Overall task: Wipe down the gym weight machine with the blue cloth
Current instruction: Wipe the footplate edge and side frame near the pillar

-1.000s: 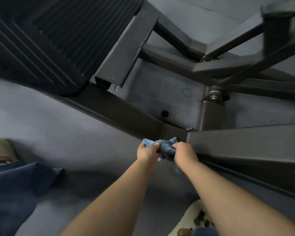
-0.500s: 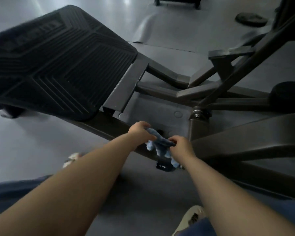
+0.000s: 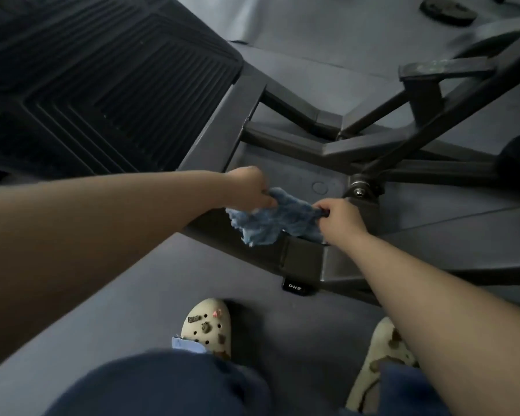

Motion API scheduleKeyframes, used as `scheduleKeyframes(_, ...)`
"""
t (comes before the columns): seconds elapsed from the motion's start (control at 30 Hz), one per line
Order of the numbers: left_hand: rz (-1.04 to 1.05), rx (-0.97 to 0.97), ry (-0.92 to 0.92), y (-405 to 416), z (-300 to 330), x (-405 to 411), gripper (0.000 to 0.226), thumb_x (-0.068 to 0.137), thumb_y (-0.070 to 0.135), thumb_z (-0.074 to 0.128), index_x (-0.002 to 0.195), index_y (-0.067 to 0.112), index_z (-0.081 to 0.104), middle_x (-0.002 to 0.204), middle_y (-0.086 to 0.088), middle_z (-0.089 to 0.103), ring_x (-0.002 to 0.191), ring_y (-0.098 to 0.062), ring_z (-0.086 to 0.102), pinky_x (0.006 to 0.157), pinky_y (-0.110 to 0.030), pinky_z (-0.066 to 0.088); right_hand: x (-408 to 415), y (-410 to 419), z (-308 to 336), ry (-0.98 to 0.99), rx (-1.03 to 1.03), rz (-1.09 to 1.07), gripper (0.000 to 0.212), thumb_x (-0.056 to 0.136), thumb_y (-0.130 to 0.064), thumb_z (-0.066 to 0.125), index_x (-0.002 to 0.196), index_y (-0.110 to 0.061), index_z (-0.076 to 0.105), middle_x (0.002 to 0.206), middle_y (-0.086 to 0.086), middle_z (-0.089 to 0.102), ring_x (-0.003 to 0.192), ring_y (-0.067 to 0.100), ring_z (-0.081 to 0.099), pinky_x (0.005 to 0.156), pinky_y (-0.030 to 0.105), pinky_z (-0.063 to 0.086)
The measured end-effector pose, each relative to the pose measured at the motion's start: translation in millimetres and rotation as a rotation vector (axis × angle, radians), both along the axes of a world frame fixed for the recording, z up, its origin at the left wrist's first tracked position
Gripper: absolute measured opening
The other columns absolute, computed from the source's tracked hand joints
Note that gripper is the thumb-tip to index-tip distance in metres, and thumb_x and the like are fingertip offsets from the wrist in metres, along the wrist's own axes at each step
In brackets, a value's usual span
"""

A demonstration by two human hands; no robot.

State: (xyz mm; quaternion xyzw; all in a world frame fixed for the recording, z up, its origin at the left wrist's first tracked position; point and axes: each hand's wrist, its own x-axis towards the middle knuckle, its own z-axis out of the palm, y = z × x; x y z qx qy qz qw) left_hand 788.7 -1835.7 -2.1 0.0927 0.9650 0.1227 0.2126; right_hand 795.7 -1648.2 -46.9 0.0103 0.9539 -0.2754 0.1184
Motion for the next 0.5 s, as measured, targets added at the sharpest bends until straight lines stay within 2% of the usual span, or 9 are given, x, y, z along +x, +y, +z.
scheduleKeyframes(0.07, 0.091, 0.164, -0.028, 2, -22, 0, 0.026, 0.096, 0.036, 0.047, 0.094, 0.011, 0.056, 0.088, -0.004, 0.050, 0.085, -0.020, 0.047, 0.071, -0.026, 0.034, -6, 1, -11, -0.004, 0.069, 0.016, 0.030, 0.084, 0.002, 0.048, 0.095, -0.015, 0.070, 0.097, 0.010, 0.067, 0.094, 0.027, 0.060, 0.077, 0.029, 0.044)
scheduleKeyframes(0.2, 0.196, 0.310, -0.050, 7, -73, -4, 0.018, 0.094, 0.022, 0.051, 0.106, 0.009, 0.054, 0.103, -0.008, 0.053, 0.090, -0.018, 0.045, 0.073, -0.024, 0.033, -26, 10, -39, -0.078, 0.259, 0.046, 0.032, 0.085, -0.001, 0.049, 0.099, -0.022, 0.069, 0.102, 0.008, 0.066, 0.097, 0.028, 0.061, 0.074, 0.026, 0.043)
scheduleKeyframes(0.33, 0.298, 0.439, -0.088, 17, -125, -14, 0.034, 0.089, 0.011, 0.055, 0.121, 0.009, 0.045, 0.116, -0.011, 0.057, 0.103, -0.025, 0.054, 0.078, -0.027, 0.040, -46, 16, -70, -0.215, 0.553, 0.143, 0.034, 0.088, -0.003, 0.047, 0.109, -0.025, 0.063, 0.113, 0.008, 0.059, 0.101, 0.029, 0.058, 0.075, 0.032, 0.047)
scheduleKeyframes(0.43, 0.304, 0.400, -0.058, 20, -157, -16, 0.040, 0.087, 0.006, 0.056, 0.124, 0.007, 0.040, 0.119, -0.015, 0.049, 0.106, -0.031, 0.051, 0.086, -0.031, 0.042, -49, 19, -99, -0.299, 0.669, 0.272, 0.035, 0.091, -0.007, 0.046, 0.119, -0.023, 0.059, 0.119, 0.008, 0.057, 0.108, 0.029, 0.056, 0.082, 0.033, 0.047)
scheduleKeyframes(0.5, 0.234, 0.271, 0.004, 18, -175, -11, 0.043, 0.085, 0.004, 0.055, 0.125, 0.008, 0.040, 0.124, -0.015, 0.040, 0.109, -0.034, 0.048, 0.090, -0.038, 0.043, -49, 21, -118, -0.382, 0.668, 0.352, 0.039, 0.092, -0.009, 0.046, 0.126, -0.026, 0.053, 0.125, 0.007, 0.056, 0.114, 0.028, 0.053, 0.091, 0.034, 0.045)
